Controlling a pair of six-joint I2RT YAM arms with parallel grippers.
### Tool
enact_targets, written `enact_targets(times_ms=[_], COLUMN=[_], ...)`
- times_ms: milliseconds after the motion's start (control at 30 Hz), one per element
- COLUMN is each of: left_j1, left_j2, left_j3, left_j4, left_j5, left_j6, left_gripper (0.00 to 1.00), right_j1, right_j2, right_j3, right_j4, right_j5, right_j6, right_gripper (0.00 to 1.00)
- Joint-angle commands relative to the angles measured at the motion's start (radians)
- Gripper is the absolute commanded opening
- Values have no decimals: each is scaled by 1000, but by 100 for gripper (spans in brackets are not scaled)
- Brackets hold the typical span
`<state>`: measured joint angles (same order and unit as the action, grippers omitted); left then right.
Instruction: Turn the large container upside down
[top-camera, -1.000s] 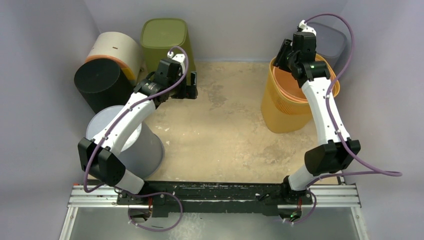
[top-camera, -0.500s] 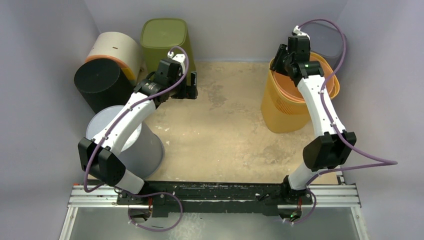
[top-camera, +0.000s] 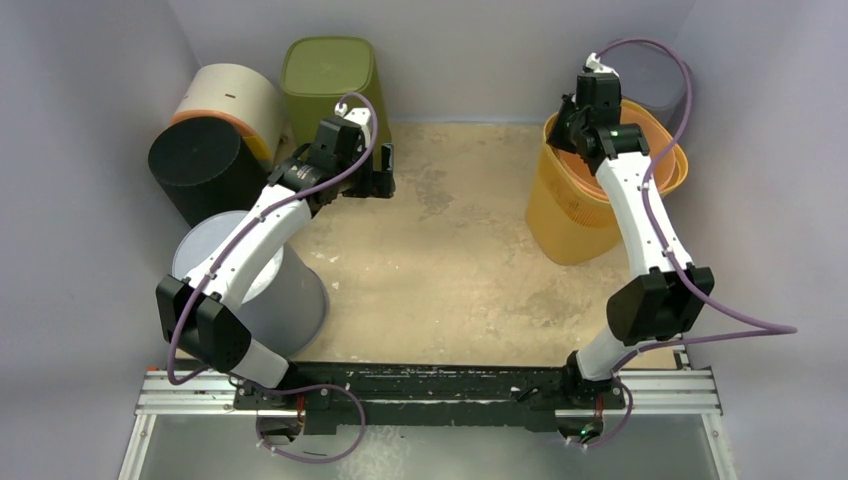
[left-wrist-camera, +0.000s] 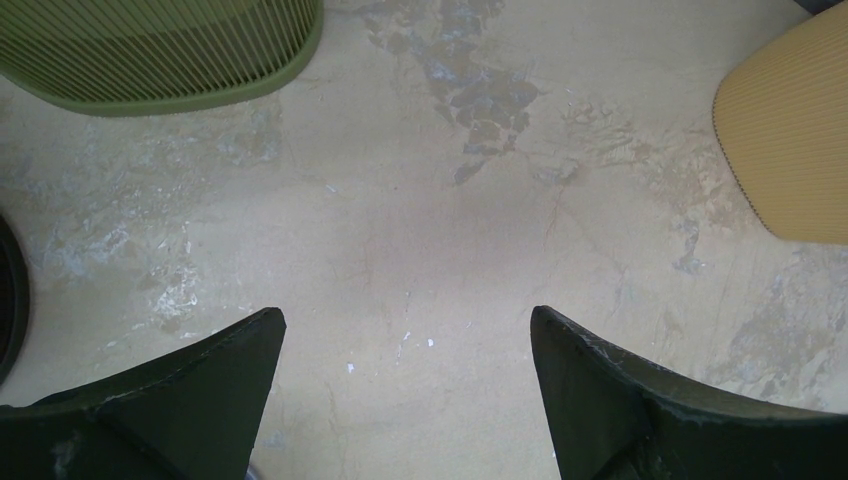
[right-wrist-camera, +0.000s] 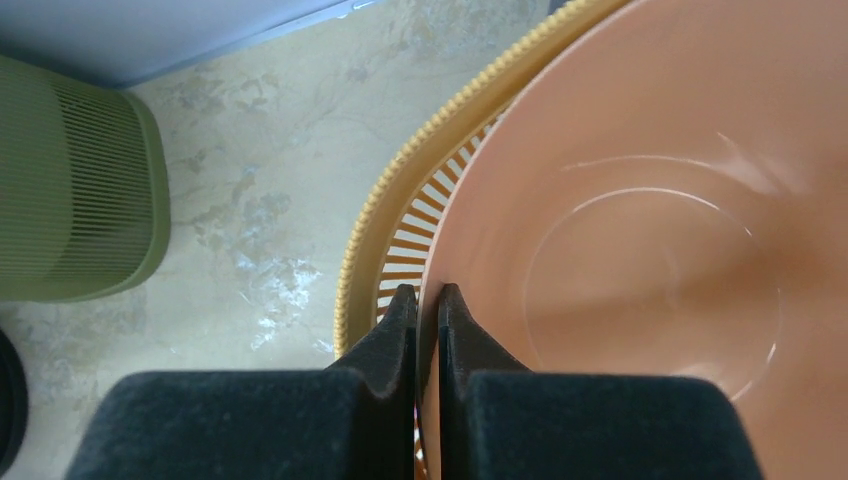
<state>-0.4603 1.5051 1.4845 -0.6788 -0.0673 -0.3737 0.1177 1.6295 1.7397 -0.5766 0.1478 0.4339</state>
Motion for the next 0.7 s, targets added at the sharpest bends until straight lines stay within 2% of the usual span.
enact_targets(times_ms=[0,500,667], left_j1=[1,1,2], left_j2=[-17,-29,-43], left_j3=[10,165,232], left_j4=[13,-78,-101], left_j5=[-24,-29,-11], left_j6=[15,-6,-34], left_gripper=[90,90,90], right_j1=[1,1,0], right_j2=[-25,-65,-96], right_j3=[28,522,694], right_j4=[26,-220,-229], right_j5=[-37,-75,-59], right_j6=[-50,-135,-203], right_gripper=[0,0,0])
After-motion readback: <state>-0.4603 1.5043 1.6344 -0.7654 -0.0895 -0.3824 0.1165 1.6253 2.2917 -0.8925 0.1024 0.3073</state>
